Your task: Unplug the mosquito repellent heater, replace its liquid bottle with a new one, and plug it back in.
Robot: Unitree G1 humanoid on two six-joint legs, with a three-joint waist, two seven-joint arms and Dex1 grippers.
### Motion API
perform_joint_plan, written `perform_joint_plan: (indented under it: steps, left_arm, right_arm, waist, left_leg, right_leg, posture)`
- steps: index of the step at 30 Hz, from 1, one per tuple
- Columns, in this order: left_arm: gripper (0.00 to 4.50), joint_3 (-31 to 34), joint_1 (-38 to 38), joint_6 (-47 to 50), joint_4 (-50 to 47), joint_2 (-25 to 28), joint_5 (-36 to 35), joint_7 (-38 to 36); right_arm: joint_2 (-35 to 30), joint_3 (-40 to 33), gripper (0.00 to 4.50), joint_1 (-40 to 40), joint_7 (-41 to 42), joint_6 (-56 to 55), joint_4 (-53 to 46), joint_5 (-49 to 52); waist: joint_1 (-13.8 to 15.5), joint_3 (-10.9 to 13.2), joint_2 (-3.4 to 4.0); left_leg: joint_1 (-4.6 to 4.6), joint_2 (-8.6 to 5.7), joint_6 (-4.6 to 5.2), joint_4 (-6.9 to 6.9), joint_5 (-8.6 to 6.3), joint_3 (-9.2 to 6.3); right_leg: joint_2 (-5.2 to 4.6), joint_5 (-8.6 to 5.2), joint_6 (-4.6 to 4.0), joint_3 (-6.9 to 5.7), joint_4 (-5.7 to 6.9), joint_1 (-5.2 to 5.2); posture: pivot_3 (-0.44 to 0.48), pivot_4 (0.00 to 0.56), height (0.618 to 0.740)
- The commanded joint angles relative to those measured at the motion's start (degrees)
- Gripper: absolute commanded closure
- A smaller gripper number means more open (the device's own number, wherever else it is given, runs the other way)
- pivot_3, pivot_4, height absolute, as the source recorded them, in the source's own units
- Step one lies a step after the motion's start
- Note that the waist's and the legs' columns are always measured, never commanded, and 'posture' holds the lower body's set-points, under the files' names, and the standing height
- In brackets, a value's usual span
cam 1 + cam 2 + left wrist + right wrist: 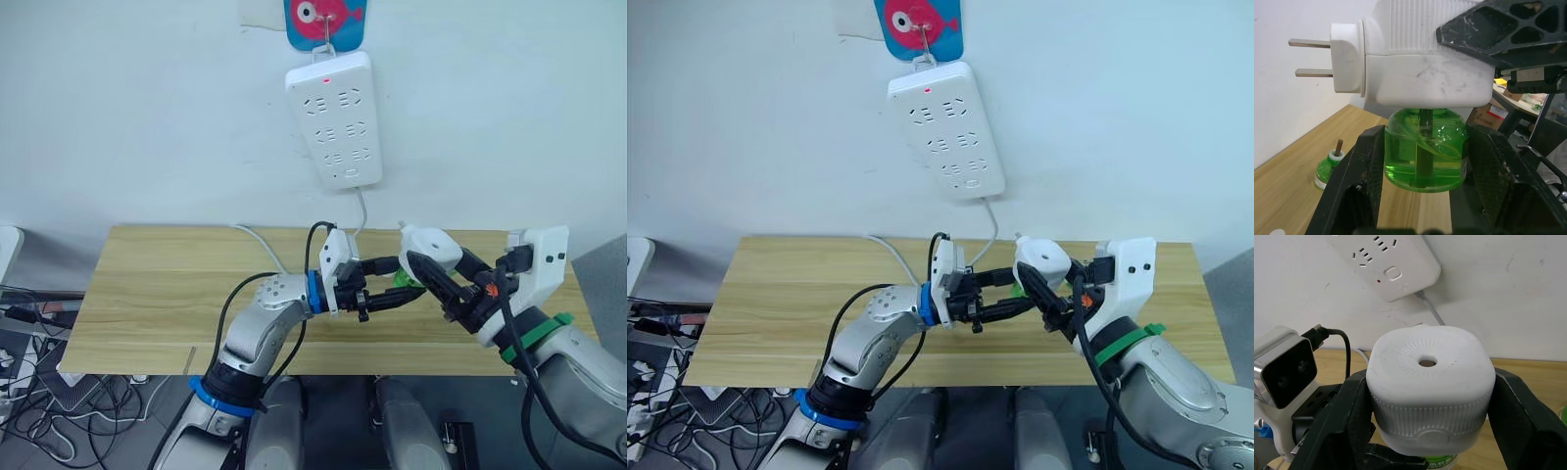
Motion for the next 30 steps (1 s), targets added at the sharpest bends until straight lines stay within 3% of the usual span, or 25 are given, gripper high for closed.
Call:
perform_joint_plan:
  steps: [1,8,13,20,30]
  left_arm:
    - [2.27,-0.55,0.52,-0.22,-3.97,-0.15,-1.53,-0.68]
    - [0.02,2.68,0.95,3.21,-7.81,6.02,-3.69,-2.25]
    - [0.00,10.05,0.09,3.69,-8.97,11.47,-4.53,0.78]
    - [0.00,17.55,-6.52,-0.28,-0.22,15.71,-1.18,4.45]
    - [0.00,16.89,-21.79,-15.41,25.81,11.26,3.76,0.84]
  right_arm:
    - [-0.05,-0.32,1.60,1.20,1.35,-2.07,-1.92,-1.86]
    - [-0.45,-1.46,1.60,4.68,3.81,-3.73,-1.92,-7.96]
    - [1.19,-0.51,1.60,6.47,7.26,-4.57,-1.92,-13.64]
    - [4.69,4.18,1.60,4.47,10.60,-3.29,-1.92,-19.06]
    - [9.47,3.82,1.60,-2.76,8.79,2.21,-0.93,-17.03]
  waist:
    - [0.03,0.00,0.00]
    - [0.07,-0.19,0.05]
    - [0.13,-0.67,0.08]
    - [0.49,-1.05,0.04]
    - [1.49,-1.06,0.02]
  left_leg:
    - [0.00,0.00,0.00,0.00,0.00,0.00]
    - [0.00,0.01,-0.01,-0.01,0.01,0.01]
    - [0.00,0.03,-0.01,-0.03,0.00,0.00]
    - [0.01,-0.01,-0.01,-0.03,0.00,0.02]
    - [-0.02,-0.04,-0.01,-0.03,0.00,0.04]
  right_leg:
    - [0.00,0.00,0.00,0.00,0.00,0.00]
    - [0.00,0.00,0.00,0.01,0.00,-0.01]
    - [0.02,-0.01,0.00,0.00,0.00,-0.03]
    - [0.01,-0.01,0.00,0.01,-0.03,-0.03]
    - [0.00,0.00,-0.01,0.00,-0.04,-0.05]
  posture:
    - [0.039,0.297,0.740]
    - [0.058,0.281,0.740]
    - [0.083,0.272,0.740]
    - [0.131,0.278,0.740]
    - [0.125,0.281,0.740]
